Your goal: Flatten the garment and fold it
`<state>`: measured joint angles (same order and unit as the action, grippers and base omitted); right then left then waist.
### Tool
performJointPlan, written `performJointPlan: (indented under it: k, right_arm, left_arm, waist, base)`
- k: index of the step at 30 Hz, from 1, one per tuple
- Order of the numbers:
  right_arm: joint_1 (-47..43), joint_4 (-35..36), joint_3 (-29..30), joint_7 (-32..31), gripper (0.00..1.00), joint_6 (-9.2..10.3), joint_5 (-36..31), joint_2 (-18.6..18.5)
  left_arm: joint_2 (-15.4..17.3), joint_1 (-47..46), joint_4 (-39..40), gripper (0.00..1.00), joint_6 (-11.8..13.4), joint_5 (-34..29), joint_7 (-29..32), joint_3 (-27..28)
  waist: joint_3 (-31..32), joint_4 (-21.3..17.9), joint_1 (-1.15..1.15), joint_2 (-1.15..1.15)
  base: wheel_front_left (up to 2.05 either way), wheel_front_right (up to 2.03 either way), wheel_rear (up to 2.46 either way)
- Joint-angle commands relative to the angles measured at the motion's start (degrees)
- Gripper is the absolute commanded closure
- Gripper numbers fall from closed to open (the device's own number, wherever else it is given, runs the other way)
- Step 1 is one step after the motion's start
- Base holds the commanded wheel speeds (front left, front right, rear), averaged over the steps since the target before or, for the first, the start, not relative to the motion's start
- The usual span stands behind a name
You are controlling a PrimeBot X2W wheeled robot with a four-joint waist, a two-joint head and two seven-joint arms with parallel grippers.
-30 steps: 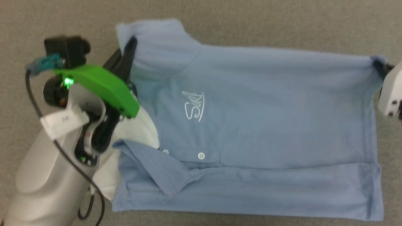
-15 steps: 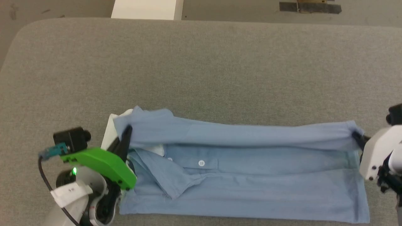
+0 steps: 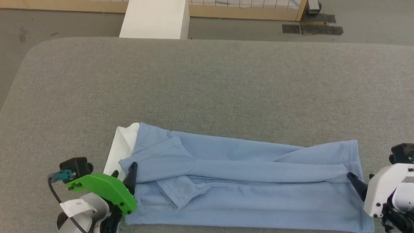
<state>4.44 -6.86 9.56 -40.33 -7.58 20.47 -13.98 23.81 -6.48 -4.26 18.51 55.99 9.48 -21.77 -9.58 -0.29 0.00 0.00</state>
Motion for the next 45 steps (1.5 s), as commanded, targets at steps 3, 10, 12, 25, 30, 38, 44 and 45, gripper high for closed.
performJointPlan:
  k: [3,10,12,25,30,38,44,45]
  right_arm:
    - [-2.35,3.09,1.76,1.49,0.00,0.09,1.50,0.78]
    - [-4.22,7.69,4.61,0.21,0.00,0.09,0.83,1.22]
    - [-3.73,7.12,4.58,-0.42,0.00,0.09,0.34,1.55]
    - [1.50,-3.81,0.46,-2.27,0.00,0.09,-3.76,2.23]
    - [1.91,-5.48,-0.07,-4.90,1.00,0.09,-1.47,1.24]
    - [1.97,-5.22,8.13,-5.45,1.00,0.09,-0.42,-4.71]
    - [3.57,-9.15,15.53,-4.89,1.00,0.09,-5.87,-8.61]
    - [3.91,-9.81,16.20,-4.77,1.00,0.09,-6.82,-8.78]
  left_arm:
    - [1.28,1.45,1.98,0.00,1.35,-0.52,-1.28,1.14]
    - [4.83,0.27,7.49,0.00,0.62,-8.32,-13.26,4.21]
    - [5.18,-0.40,7.81,0.00,-0.07,-11.93,-19.17,4.55]
    - [-5.96,-0.12,8.83,0.00,-6.30,-30.48,-24.46,12.89]
    - [-8.77,0.36,7.48,0.00,-9.30,-32.44,-24.46,15.60]
    - [-11.68,1.14,5.77,0.00,-12.92,-34.52,-24.47,18.64]
    - [-12.89,1.19,5.09,0.00,-14.33,-35.67,-24.47,19.64]
    - [-13.12,1.22,4.91,0.00,-14.54,-35.83,-24.47,19.72]
  waist:
    - [2.16,-0.12,0.00,0.00]
    - [2.50,-0.42,0.00,0.00]
    - [2.03,-0.34,0.00,0.00]
    - [-2.17,1.39,0.00,0.00]
    - [-2.26,1.65,0.00,0.00]
    - [-1.95,1.56,0.00,0.00]
    - [-2.13,1.26,0.00,0.00]
    - [-2.06,1.19,0.00,0.00]
  base:
    - [0.00,0.00,0.00]
    - [0.00,0.00,0.00]
    - [0.00,0.00,0.00]
    - [0.00,0.00,0.00]
    - [0.00,0.00,0.00]
    - [0.00,0.00,0.00]
    - [0.00,0.00,0.00]
    - [0.00,0.00,0.00]
